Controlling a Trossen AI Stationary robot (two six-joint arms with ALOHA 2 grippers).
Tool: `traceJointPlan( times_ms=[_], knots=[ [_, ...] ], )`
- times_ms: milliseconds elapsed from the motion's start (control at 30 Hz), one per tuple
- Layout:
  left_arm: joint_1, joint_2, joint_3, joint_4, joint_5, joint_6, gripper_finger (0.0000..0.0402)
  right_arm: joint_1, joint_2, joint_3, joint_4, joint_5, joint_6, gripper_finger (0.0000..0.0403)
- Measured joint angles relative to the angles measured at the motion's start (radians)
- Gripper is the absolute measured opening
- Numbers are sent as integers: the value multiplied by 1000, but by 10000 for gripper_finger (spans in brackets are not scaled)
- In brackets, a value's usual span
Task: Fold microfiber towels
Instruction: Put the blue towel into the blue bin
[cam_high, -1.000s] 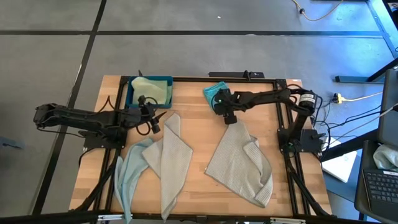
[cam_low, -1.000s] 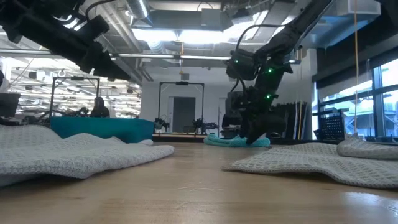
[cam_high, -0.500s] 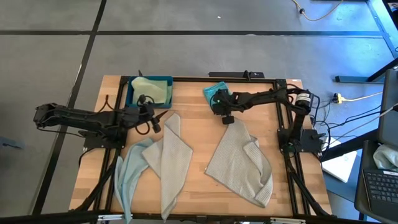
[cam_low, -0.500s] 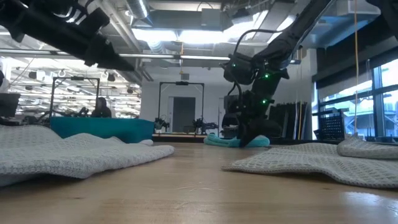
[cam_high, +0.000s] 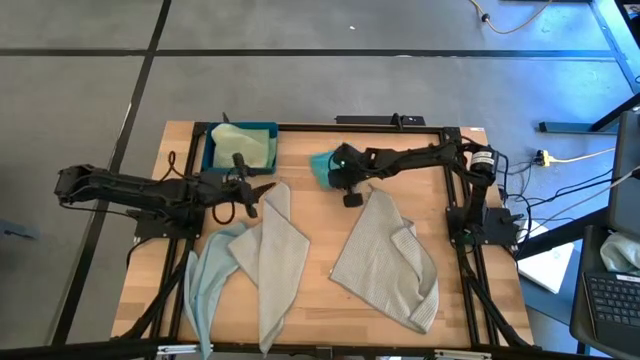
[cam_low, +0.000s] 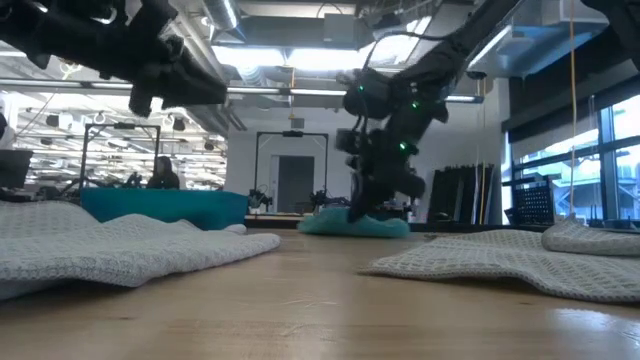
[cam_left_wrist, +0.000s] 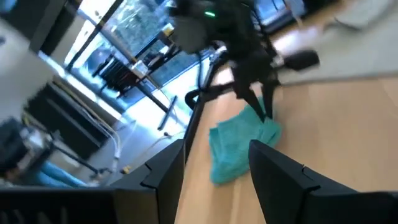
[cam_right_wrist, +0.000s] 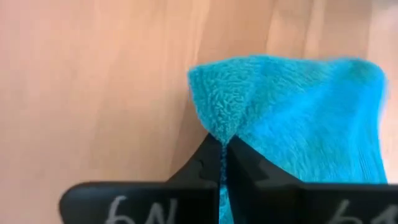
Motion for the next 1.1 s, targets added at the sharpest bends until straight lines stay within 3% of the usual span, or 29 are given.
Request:
traceJointPlan(
  times_ms=[333,533,767,833,967,1033,1100],
  knots=[
    [6,186,0,35,122,169,176,55,-4,142,-60,-123,82,11],
    [52,332,0,193,275,121,204,68,-5,160,-60,-134,110,11],
    [60,546,35,330,319,98,227,66,-5,160,-46,-133,135,12],
    [58,630,66,349,295,85,227,67,-6,160,-44,-133,135,13],
    [50,754,113,457,76,110,228,66,-6,160,-44,-133,141,13],
    [60,784,131,506,75,115,228,66,-6,161,-46,-133,155,13],
    [70,805,149,510,149,108,228,66,-6,161,-52,-133,159,13]
  ],
)
